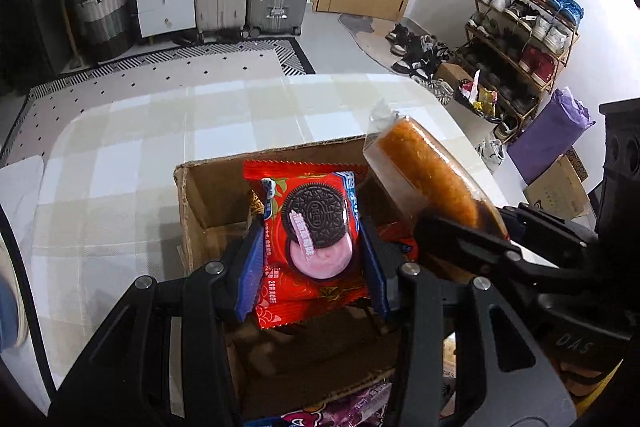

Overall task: Organize snacks
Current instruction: 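Lift the cake and Oreo pack and carry them over the box, then open both tools to drop the cake and Oreo pack into the box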

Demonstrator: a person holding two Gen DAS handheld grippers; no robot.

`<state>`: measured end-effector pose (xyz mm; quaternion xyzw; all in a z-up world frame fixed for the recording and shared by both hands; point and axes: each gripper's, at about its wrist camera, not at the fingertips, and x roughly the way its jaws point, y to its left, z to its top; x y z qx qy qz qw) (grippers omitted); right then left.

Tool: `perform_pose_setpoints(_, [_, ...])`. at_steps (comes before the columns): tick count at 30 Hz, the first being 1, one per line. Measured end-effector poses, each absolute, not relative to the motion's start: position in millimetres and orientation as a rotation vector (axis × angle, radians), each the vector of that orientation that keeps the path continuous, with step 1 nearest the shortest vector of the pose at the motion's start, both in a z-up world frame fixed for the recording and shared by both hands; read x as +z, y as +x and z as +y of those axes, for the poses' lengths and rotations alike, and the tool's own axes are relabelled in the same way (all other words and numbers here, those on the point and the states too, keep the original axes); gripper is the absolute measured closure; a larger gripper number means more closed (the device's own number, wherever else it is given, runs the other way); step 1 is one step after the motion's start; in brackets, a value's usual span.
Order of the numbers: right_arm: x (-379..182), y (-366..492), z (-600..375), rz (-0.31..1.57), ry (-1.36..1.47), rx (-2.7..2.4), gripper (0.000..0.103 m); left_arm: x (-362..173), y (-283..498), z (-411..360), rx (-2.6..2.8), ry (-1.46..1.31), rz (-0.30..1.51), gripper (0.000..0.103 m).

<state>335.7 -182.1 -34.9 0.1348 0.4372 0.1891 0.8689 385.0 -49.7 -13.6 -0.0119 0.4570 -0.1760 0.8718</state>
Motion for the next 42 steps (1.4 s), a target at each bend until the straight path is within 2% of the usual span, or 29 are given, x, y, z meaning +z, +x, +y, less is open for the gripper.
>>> perform_pose_setpoints(5, [-41.8,338.8,-181.0,0.926,0.283,0.398,0.067,-31.5,383.9,-49.2,-0.375,-0.015,0.975,0.062])
perform_pose_setpoints(15, [-53.3,342.7,-180.9,0.977,0.266,0.381,0.067,-34.8,376.4,-42.6,-0.361,-0.016,0.980,0.060])
perform_pose_setpoints(21, [-51.8,338.5,-176.1,0.990,0.249,0.373,0.066,-29.9,367.3,-40.0,-0.344,-0.011,0.983,0.053])
perform_pose_setpoints(23, [-51.4,338.0,-177.0,0.992,0.245,0.365,0.064,-29.1,364.9,-37.8,-0.331,-0.009,0.985,0.047])
perform_pose_setpoints(28, [-47.1,332.0,-180.9,0.977,0.241,0.357,0.059,-24.4,355.8,-32.0,-0.317,-0.017,0.982,0.041])
perform_pose_setpoints(42, [0.2,265.3,-197.4,0.858,0.297,0.360,0.056,21.6,266.6,-28.5,-0.319,-0.022,0.871,0.032])
